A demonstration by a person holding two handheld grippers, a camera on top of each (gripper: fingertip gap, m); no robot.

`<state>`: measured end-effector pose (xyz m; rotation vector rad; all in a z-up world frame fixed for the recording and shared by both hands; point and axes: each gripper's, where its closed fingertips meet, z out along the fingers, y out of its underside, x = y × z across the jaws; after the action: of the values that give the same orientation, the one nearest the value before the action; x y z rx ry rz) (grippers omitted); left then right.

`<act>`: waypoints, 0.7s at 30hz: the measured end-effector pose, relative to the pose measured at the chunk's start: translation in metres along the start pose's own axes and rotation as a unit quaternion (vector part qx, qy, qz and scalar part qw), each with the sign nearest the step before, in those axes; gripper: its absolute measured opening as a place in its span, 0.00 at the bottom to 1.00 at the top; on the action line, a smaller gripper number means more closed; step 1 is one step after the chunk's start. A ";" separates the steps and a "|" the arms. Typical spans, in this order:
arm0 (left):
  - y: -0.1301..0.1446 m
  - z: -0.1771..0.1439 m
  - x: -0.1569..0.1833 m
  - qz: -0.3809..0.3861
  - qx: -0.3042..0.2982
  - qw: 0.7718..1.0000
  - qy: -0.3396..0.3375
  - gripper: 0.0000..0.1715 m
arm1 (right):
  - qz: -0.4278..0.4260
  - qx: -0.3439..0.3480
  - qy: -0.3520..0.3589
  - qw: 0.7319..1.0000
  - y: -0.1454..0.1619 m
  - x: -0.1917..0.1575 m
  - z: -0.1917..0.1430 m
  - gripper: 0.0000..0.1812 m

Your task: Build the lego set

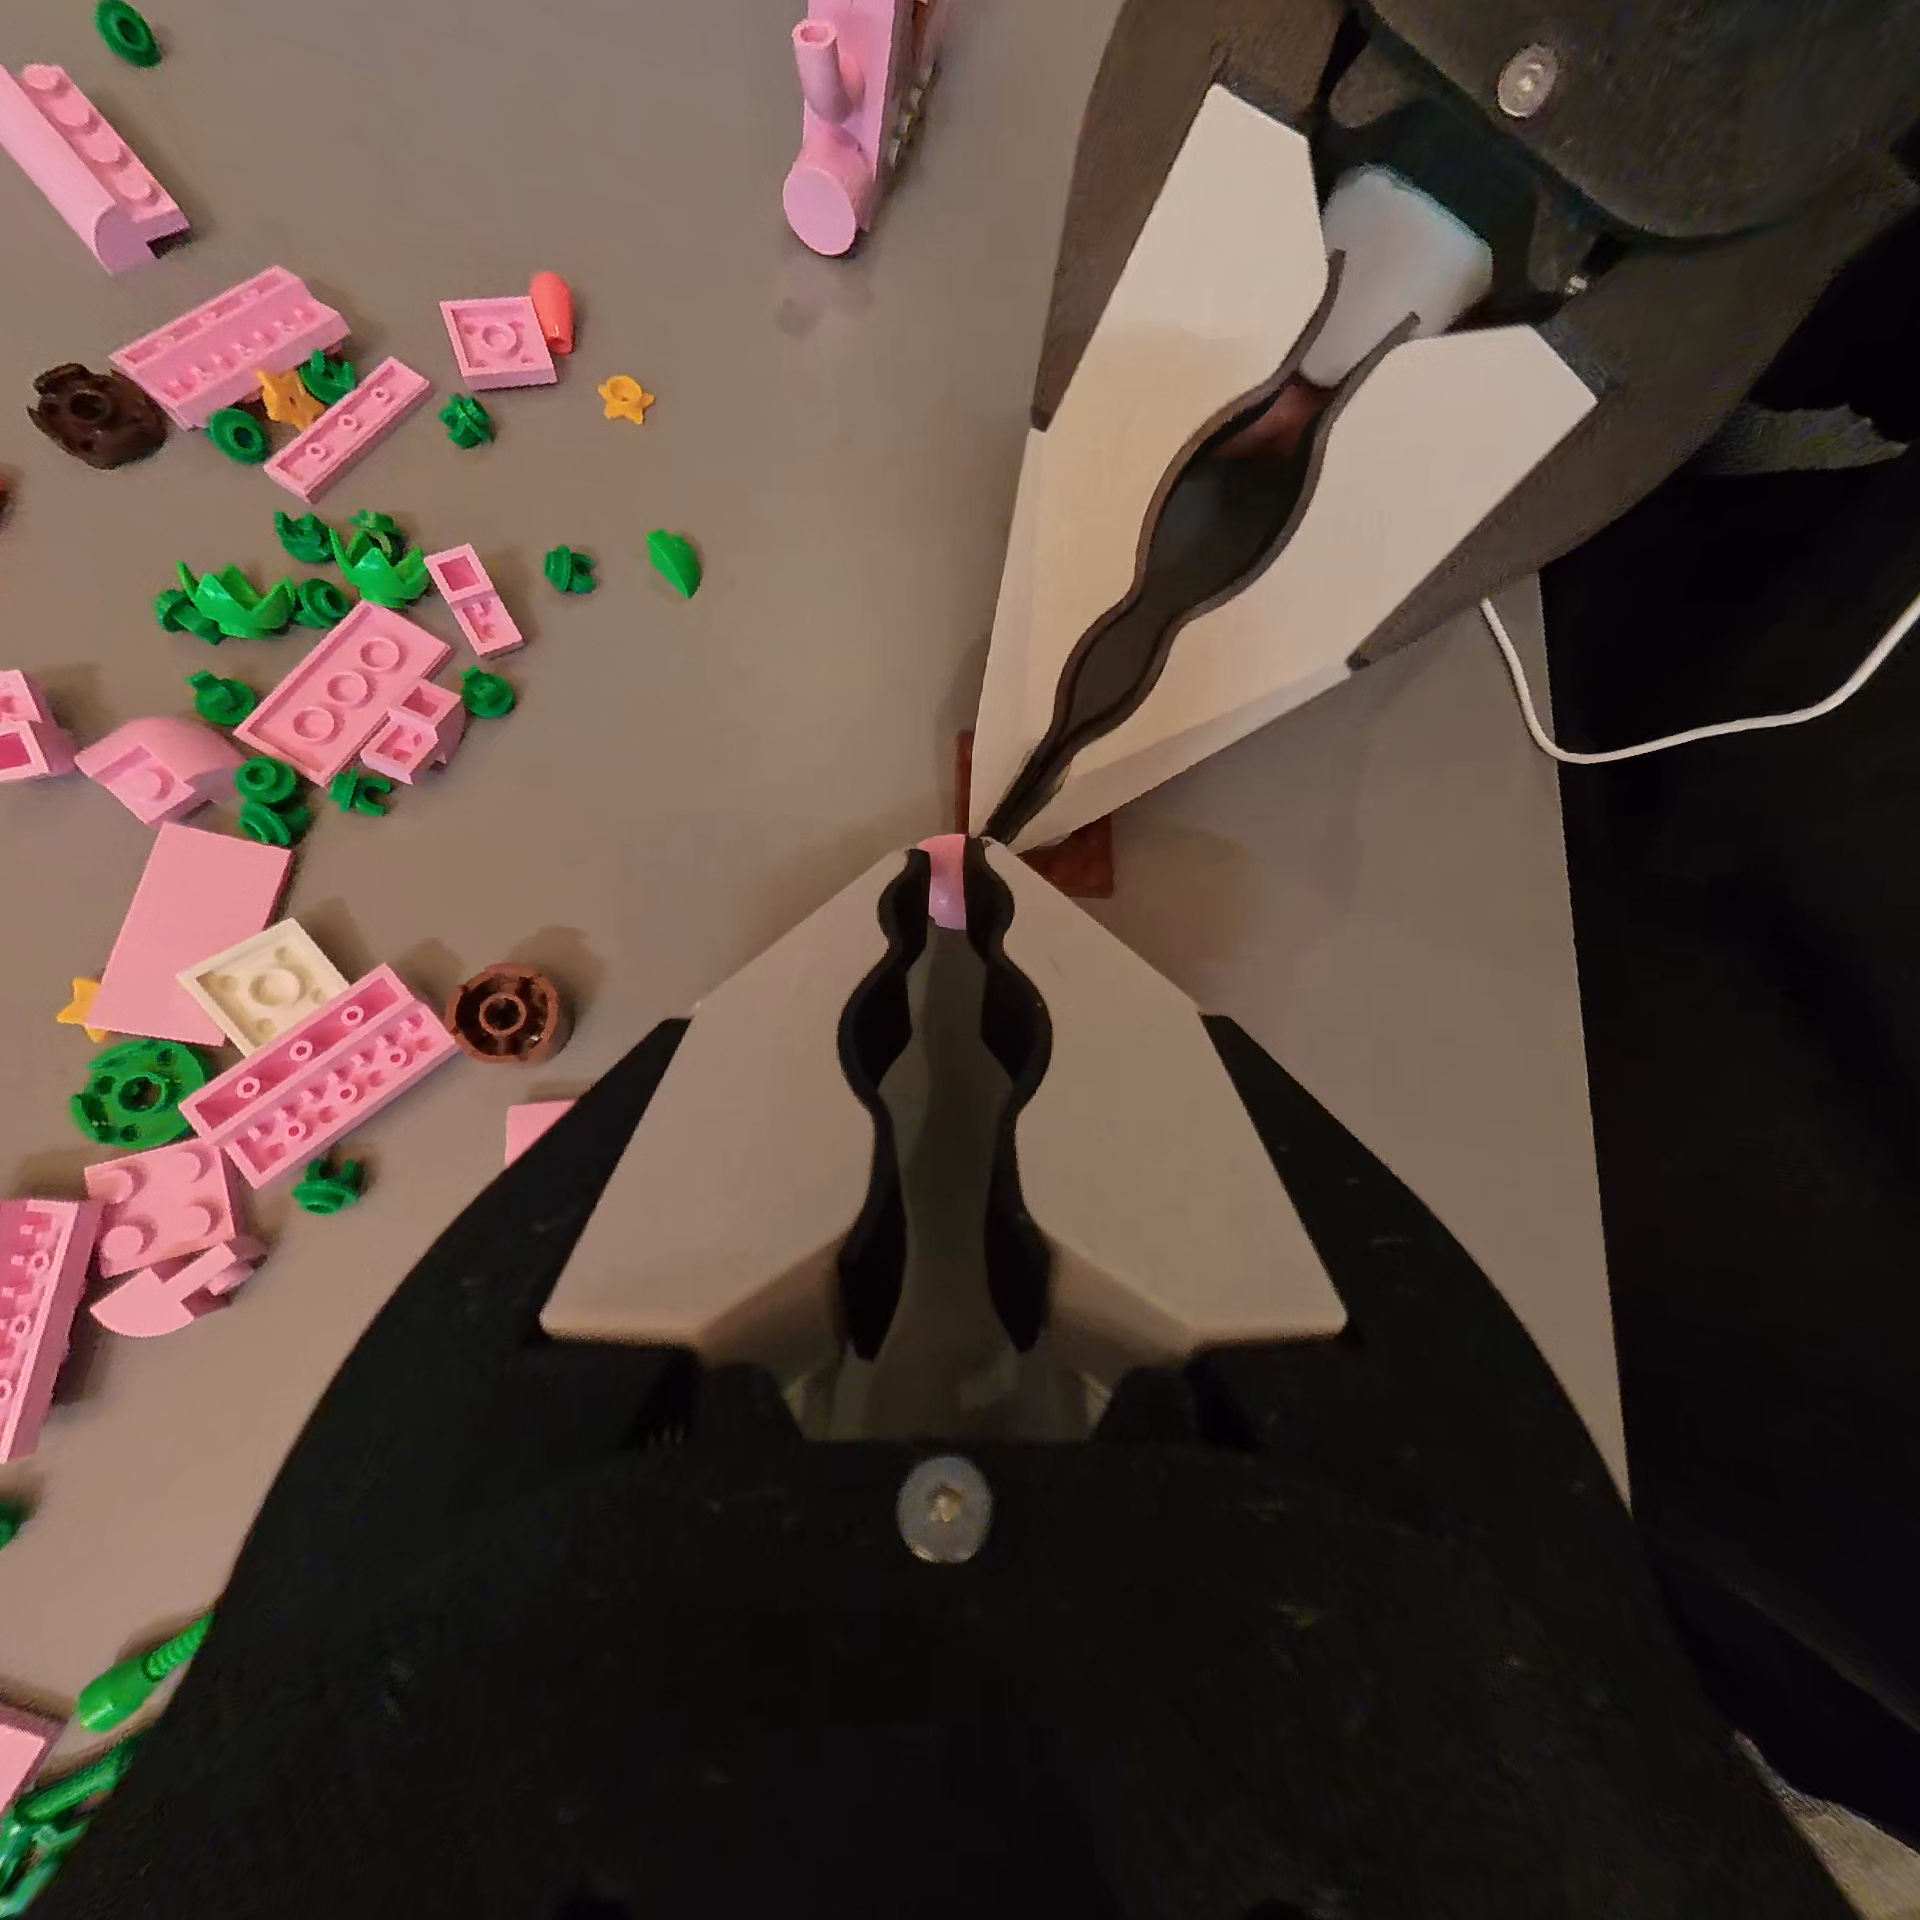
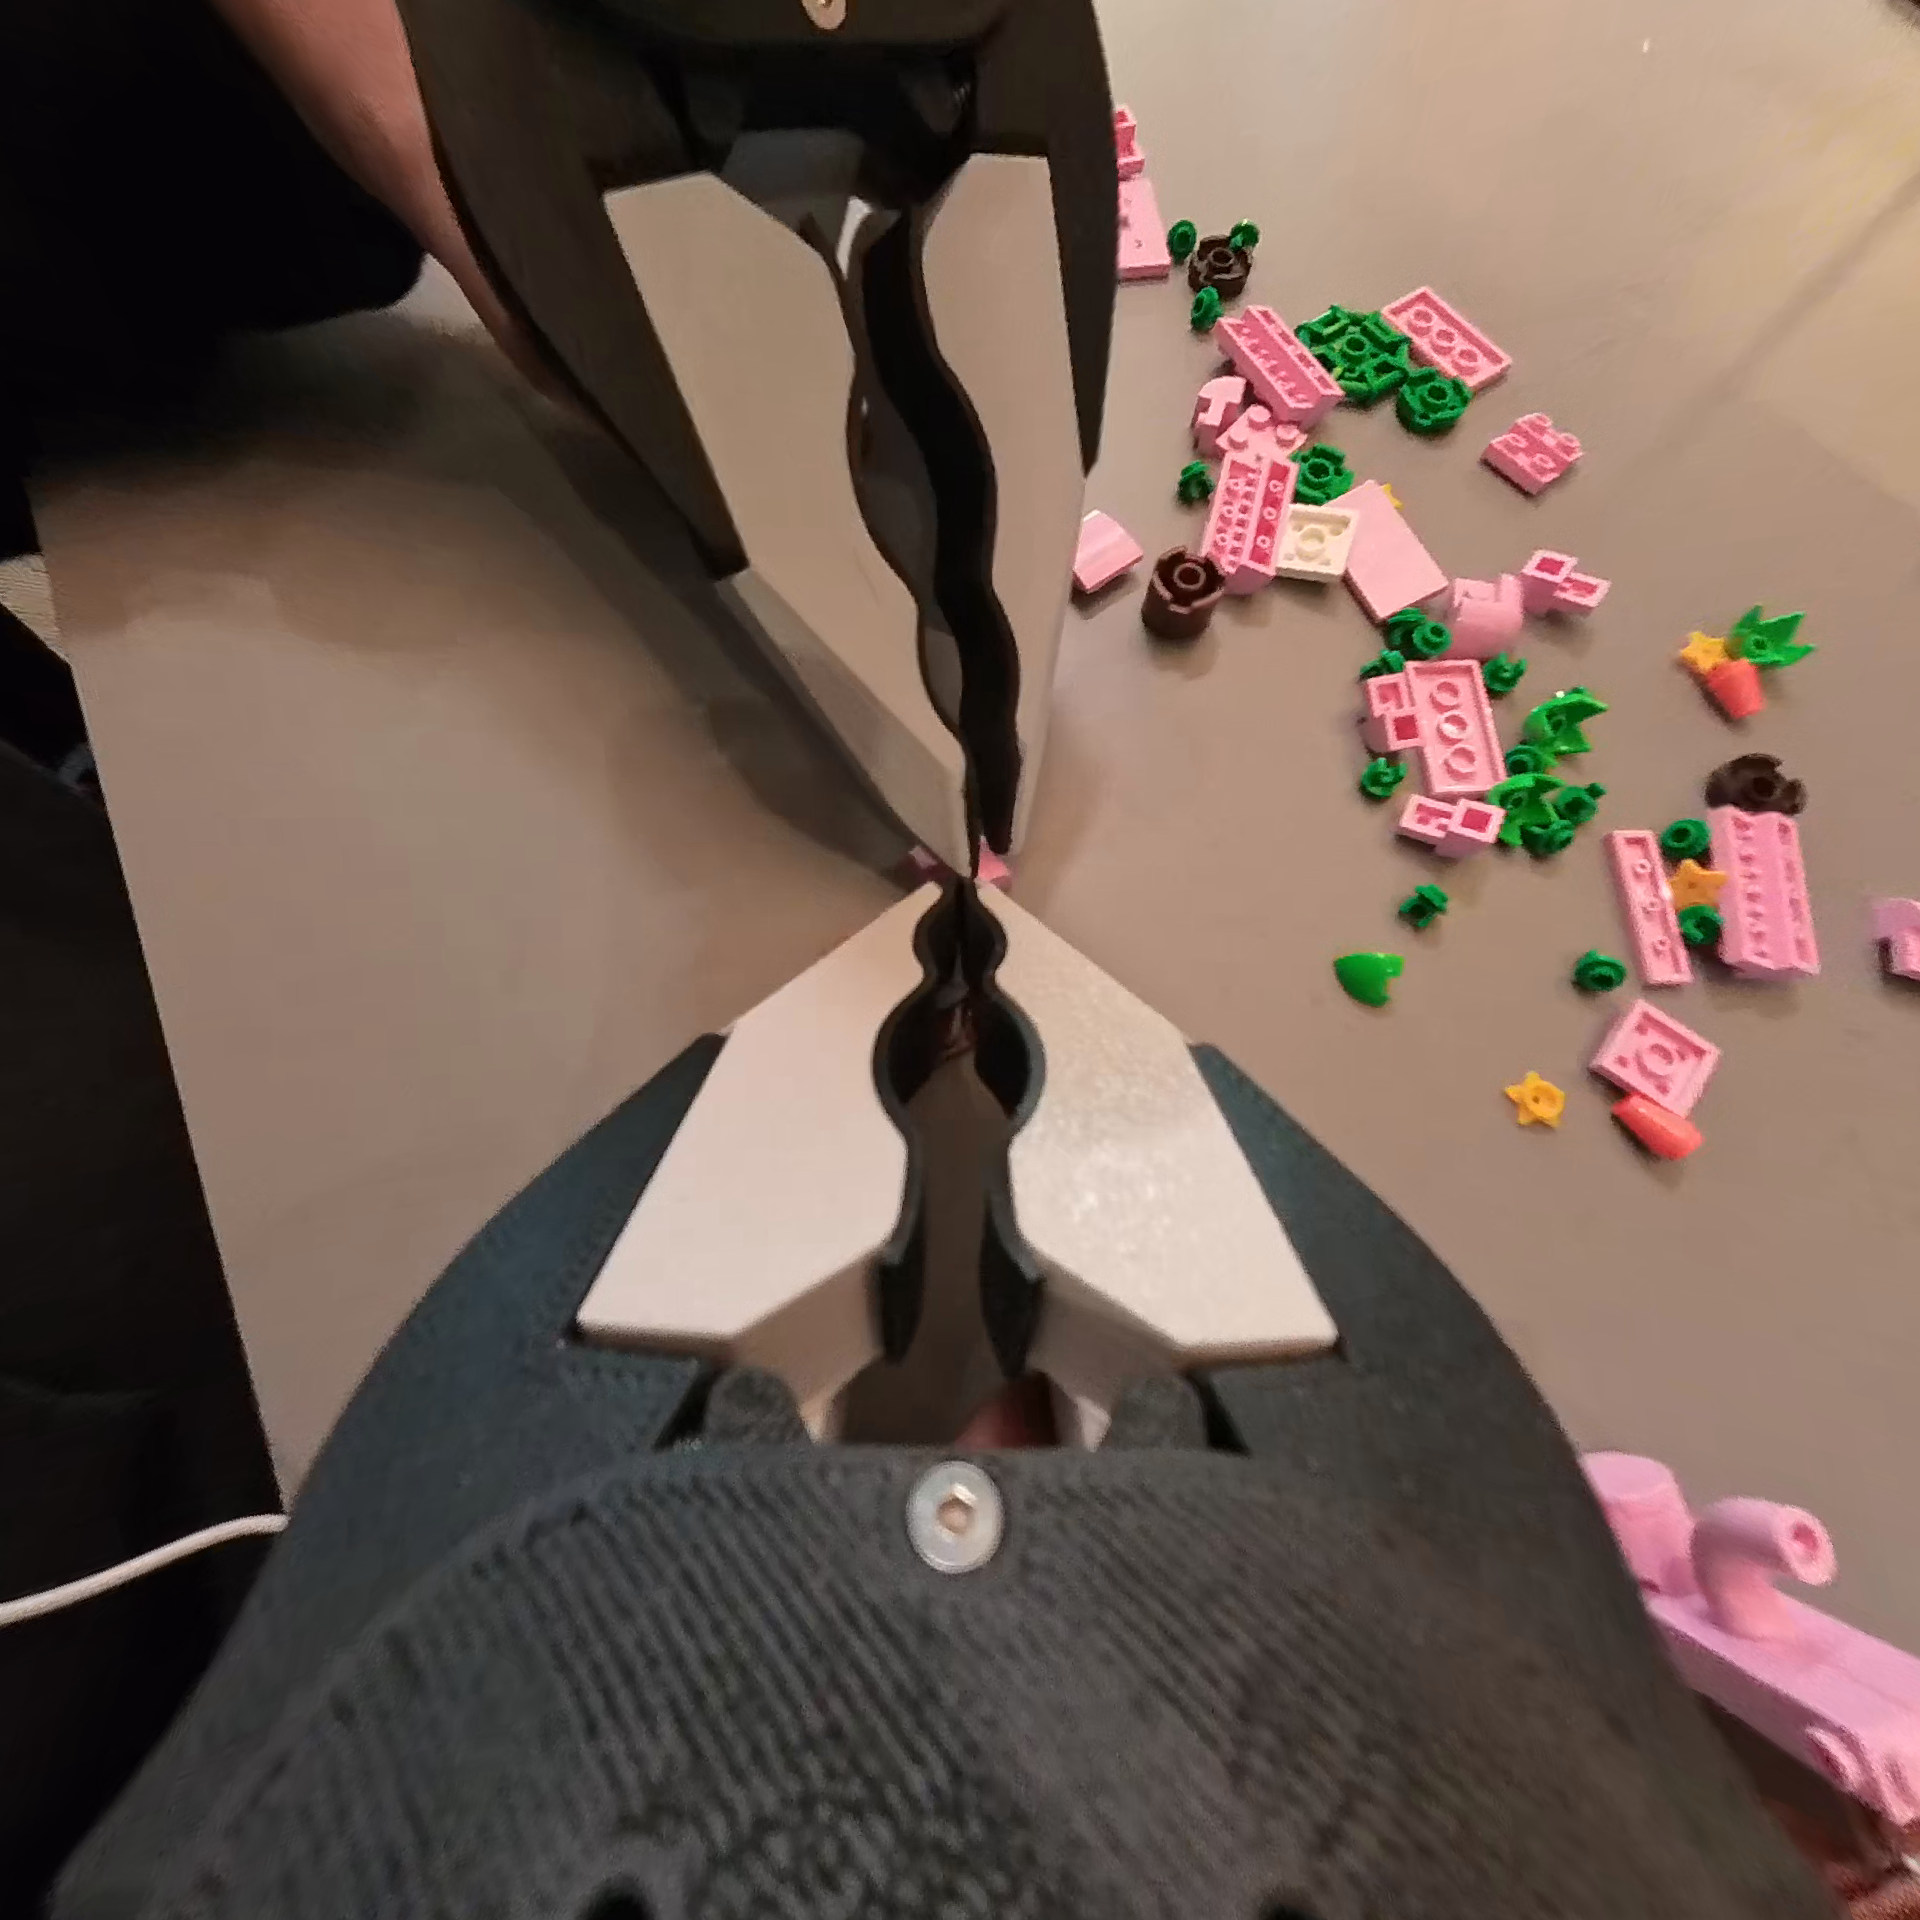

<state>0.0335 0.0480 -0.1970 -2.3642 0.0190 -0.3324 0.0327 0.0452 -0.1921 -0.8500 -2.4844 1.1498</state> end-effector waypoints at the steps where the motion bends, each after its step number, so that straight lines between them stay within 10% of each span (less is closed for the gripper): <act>1: 0.000 0.000 0.000 -0.004 0.001 1.000 0.000 0.06 | -0.009 -0.010 0.009 1.000 0.000 0.000 0.000 0.00; 15: 0.000 -0.002 0.001 0.004 0.005 1.000 -0.007 0.04 | -0.076 -0.020 0.078 0.994 -0.001 0.010 -0.008 0.00; 21: -0.014 -0.019 0.000 -0.026 0.067 0.997 0.027 0.02 | -0.024 0.048 0.066 0.996 -0.005 0.004 -0.021 0.27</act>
<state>0.0274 0.0452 -0.1747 -2.2266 -0.0391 -0.4092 0.0375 0.0574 -0.1751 -0.8082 -2.3113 1.1466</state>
